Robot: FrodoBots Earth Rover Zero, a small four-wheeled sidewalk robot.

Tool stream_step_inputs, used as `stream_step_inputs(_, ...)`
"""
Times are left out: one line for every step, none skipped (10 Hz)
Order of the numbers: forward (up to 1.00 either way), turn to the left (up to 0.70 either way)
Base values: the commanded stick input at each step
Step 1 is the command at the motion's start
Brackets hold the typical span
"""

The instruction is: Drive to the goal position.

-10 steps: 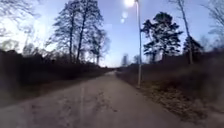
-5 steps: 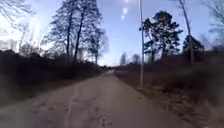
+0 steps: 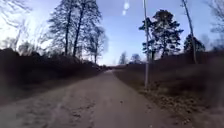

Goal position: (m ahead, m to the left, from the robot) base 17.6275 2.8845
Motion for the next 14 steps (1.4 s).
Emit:
stream_step_inputs(1.00,0.40)
stream_step_inputs(1.00,0.38)
stream_step_inputs(1.00,0.08)
stream_step_inputs(1.00,0.02)
stream_step_inputs(1.00,0.00)
stream_step_inputs(1.00,0.00)
stream_step_inputs(1.00,0.00)
stream_step_inputs(1.00,0.00)
stream_step_inputs(1.00,0.00)
stream_step_inputs(1.00,0.00)
stream_step_inputs(1.00,0.00)
stream_step_inputs(1.00,0.07)
stream_step_inputs(1.00,0.33)
stream_step_inputs(1.00,0.40)
